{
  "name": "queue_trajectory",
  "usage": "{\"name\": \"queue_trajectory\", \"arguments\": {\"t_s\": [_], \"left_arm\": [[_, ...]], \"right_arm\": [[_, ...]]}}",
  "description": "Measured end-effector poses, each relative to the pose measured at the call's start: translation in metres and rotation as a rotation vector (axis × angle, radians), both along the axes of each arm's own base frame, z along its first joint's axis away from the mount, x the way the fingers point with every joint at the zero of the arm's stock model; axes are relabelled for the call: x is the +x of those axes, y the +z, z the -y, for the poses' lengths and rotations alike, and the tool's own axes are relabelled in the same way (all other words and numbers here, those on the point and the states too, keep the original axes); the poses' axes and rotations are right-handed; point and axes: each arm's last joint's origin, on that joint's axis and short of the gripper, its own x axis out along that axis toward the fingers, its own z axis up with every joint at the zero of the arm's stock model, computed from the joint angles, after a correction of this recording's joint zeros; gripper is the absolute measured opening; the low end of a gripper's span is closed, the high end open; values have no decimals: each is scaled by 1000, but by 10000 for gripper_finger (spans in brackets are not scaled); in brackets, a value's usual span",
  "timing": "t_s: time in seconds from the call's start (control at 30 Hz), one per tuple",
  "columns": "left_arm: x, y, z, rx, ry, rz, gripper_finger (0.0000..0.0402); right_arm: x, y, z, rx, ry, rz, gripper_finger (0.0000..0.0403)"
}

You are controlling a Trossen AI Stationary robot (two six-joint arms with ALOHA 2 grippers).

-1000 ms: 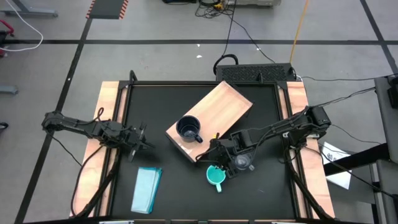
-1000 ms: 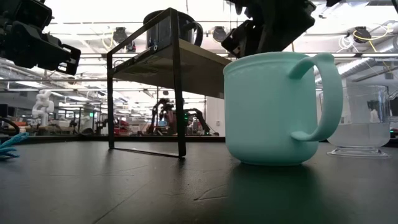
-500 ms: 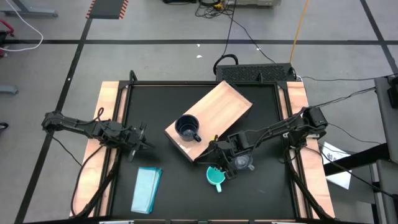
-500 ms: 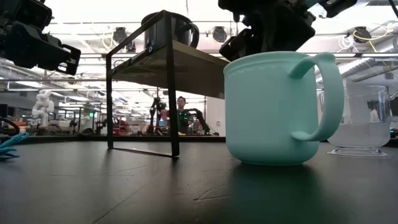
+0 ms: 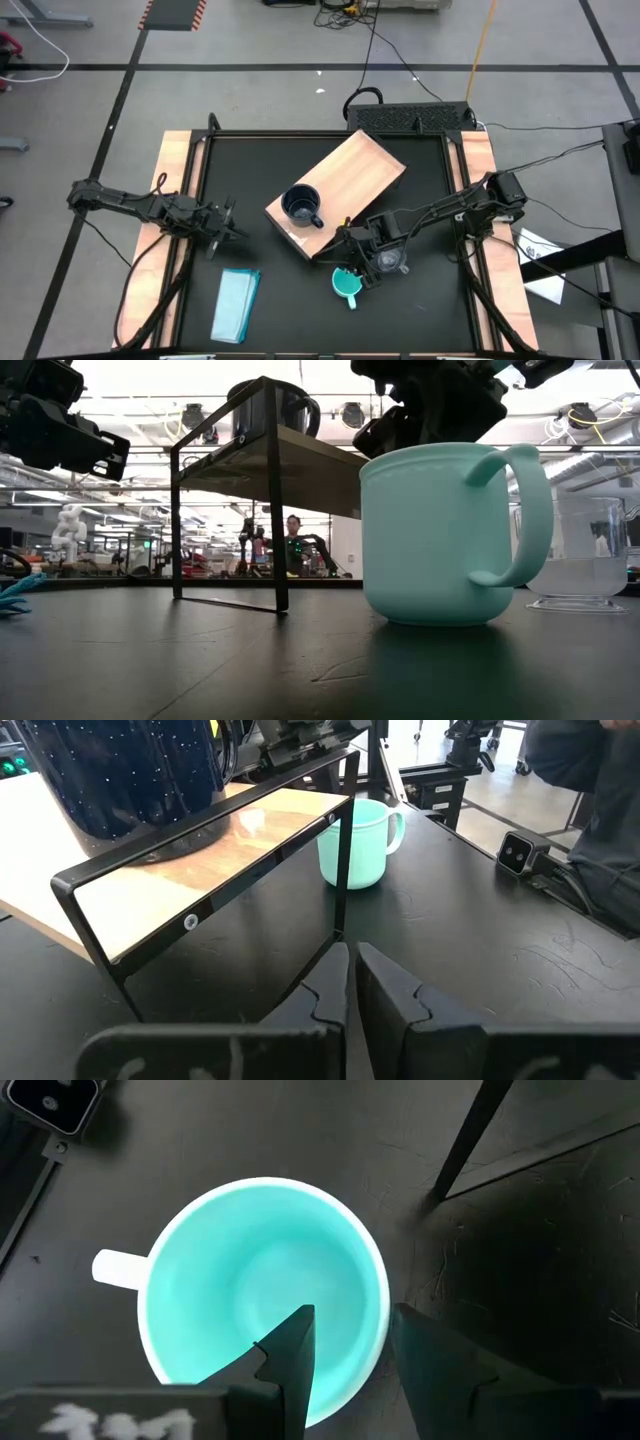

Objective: Stack small to large cups/mugs on shelf
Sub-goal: Put the blue cup on the shelf

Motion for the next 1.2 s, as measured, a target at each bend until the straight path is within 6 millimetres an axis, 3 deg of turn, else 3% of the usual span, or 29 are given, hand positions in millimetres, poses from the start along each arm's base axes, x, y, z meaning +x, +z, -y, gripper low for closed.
{"name": "queue_trajectory", "arguments": {"t_s": [0.27,0.63,1.03,1.2], "left_arm": [[0,0,0,0,0,0,26],[0,0,0,-2,0,-1,26],[0,0,0,-1,0,-1,26],[0,0,0,-1,0,-1,26]], "right_arm": [[-4,-11,1,-2,1,-11,128],[-2,-10,1,2,2,9,123],[-3,-10,1,-2,6,2,15],[-3,-11,1,-5,8,-2,8]]}}
